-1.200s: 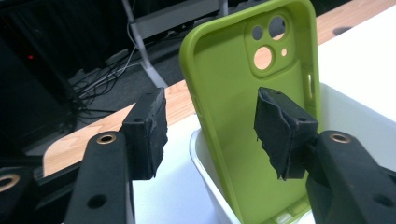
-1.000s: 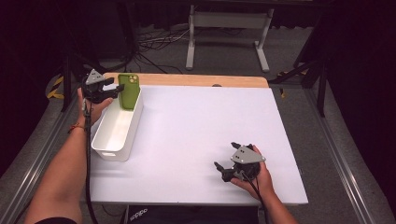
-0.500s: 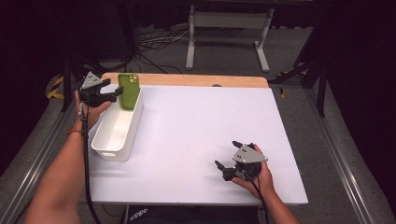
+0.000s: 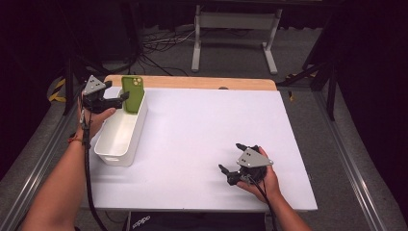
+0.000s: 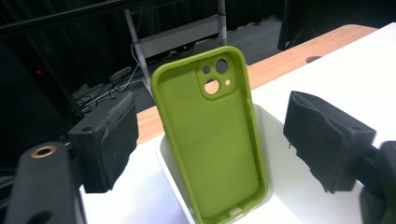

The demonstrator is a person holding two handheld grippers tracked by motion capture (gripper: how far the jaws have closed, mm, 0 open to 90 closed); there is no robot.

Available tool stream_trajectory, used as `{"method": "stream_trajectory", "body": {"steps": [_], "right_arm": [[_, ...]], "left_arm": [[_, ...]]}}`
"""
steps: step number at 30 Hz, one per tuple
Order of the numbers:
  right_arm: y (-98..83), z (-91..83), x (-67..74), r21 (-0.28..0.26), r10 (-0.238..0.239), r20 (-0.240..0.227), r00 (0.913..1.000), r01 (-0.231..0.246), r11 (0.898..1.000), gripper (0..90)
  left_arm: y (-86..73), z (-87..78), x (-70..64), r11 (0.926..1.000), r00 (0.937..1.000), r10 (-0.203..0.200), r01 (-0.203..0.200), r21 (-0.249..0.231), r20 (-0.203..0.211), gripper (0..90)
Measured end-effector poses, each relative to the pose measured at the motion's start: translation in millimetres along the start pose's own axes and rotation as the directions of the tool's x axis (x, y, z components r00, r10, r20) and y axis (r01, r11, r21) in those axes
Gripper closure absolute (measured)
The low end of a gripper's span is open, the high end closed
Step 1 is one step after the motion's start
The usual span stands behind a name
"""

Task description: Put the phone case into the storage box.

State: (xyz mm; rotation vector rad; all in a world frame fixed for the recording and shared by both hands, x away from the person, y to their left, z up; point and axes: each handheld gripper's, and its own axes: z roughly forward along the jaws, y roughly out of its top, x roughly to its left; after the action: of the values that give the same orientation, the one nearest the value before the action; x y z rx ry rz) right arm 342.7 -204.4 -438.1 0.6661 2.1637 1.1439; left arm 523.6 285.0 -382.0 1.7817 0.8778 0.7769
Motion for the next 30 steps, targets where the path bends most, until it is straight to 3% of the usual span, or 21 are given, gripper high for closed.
{"method": "stream_trajectory", "body": {"steps": [14, 23, 30], "right_arm": [[3.4, 1.4, -2.1, -0.018, -0.003, -0.003, 1.0, 0.003, 1.0, 9.9], [0.7, -1.1, -5.2, -0.018, 0.008, 0.02, 0.9998, -0.008, 1.0, 9.9], [1.6, -4.6, -4.4, -0.027, -0.001, 0.026, 0.9997, 0.002, 1.0, 9.9]], "left_arm": [[2.5, -12.7, -13.8, 0.9997, 0.9998, 0.019, -0.019, -0.014, -0.005, 14.3], [3.6, -23.1, -23.0, 0.9994, 0.9995, 0.028, -0.028, -0.018, 0.017, 10.6], [8.1, -34.9, -26.2, 0.9986, 0.9992, 0.022, -0.02, -0.049, 0.032, 8.2]]}}
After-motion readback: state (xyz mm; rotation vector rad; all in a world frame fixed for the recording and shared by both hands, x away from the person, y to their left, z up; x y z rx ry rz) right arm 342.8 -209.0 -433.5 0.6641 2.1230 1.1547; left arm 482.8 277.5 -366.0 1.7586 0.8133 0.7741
